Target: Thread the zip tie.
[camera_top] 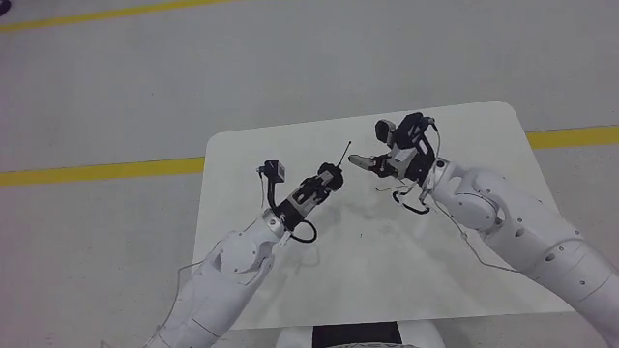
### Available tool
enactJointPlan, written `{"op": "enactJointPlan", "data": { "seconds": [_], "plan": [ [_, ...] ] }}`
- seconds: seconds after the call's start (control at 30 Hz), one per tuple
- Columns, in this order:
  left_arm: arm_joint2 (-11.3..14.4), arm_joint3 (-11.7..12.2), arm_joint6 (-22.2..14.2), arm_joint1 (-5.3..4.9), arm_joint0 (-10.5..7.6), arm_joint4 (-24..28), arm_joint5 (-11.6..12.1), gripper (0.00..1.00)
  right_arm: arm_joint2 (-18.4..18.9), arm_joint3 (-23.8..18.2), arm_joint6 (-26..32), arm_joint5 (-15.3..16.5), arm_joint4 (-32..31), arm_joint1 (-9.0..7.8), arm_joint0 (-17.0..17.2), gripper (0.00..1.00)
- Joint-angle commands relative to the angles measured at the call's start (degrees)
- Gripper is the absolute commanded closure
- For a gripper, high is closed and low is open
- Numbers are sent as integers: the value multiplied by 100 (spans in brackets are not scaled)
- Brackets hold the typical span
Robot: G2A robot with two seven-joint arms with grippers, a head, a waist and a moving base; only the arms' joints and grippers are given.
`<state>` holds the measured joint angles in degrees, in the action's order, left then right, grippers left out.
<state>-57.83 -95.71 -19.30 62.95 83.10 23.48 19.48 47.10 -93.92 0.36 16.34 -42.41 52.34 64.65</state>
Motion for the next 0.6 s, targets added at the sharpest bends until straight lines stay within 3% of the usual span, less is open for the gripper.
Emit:
{"op": "enactJointPlan", "data": {
  "seconds": [0.0, 0.27, 0.43, 0.57],
  "plan": [
    [-3, 2, -15, 0, -3, 13, 0, 100, 112, 3, -121, -420, -194, -1, 167, 0],
    [4, -7, -6, 4, 2, 53, -2, 100, 112, 3, -121, -420, -194, -1, 167, 0],
    [-16, -33, -24, 87, 66, 1195, 0, 100, 116, -35, -477, -501, -896, 23, 292, 0],
    [-188, 47, -502, 190, 145, 2374, 0, 100, 103, 3, -908, -456, -1737, 34, 428, 0]
  ]
}}
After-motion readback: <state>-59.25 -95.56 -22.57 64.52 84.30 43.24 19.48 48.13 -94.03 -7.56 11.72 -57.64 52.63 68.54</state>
